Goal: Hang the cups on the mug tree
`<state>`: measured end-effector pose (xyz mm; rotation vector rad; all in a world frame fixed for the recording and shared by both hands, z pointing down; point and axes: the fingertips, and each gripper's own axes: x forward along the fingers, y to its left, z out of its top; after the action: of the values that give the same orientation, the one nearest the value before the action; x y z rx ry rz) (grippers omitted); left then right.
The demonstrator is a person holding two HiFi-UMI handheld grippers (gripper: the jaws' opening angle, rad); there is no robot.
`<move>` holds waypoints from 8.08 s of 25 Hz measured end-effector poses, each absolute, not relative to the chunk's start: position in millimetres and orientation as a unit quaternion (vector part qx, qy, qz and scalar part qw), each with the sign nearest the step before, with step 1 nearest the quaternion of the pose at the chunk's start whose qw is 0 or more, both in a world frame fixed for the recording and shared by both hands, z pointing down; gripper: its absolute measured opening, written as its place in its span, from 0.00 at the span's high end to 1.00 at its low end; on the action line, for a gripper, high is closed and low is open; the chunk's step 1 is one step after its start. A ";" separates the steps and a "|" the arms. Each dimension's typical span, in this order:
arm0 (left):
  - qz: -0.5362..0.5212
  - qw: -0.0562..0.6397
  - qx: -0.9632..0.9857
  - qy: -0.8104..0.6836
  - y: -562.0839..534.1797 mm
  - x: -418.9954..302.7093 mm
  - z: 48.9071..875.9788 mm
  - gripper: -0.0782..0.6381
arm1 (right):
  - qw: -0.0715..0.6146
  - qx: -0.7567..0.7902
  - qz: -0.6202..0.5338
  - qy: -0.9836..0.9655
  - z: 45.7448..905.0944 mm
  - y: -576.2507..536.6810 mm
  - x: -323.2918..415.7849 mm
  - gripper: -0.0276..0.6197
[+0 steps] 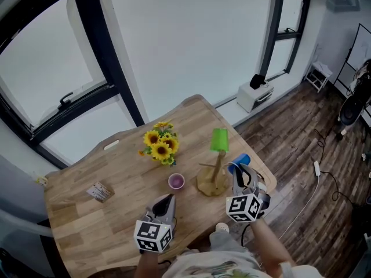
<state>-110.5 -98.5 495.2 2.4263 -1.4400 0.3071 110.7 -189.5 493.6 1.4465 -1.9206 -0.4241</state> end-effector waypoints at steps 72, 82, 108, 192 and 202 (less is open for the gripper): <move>0.103 0.162 0.830 -0.524 -80.1 -125.3 501.6 0.89 | 0.303 0.456 -0.126 -0.827 518.5 -100.1 39.2 0.76; 0.099 0.168 0.815 -0.545 -71.6 -140.2 502.7 0.89 | 0.304 0.405 -0.137 -0.851 524.6 -91.2 1.9 0.75; 0.093 0.203 0.753 -0.619 -44.0 -213.8 524.3 0.89 | 0.367 0.267 -0.152 -0.878 599.5 -124.1 -120.0 0.75; 0.095 0.177 0.777 -0.597 -58.7 -204.6 506.5 0.89 | 0.219 0.347 -0.051 -0.911 484.5 -138.8 -107.9 0.93; 0.096 0.178 0.779 -0.594 -57.0 -197.3 508.8 0.89 | 0.110 0.380 0.125 -0.910 484.4 -157.3 -79.9 0.93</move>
<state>-197.3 -57.0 508.8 2.2028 -1.6812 0.2722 -79.9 -157.3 484.4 1.1169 -2.6734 0.3679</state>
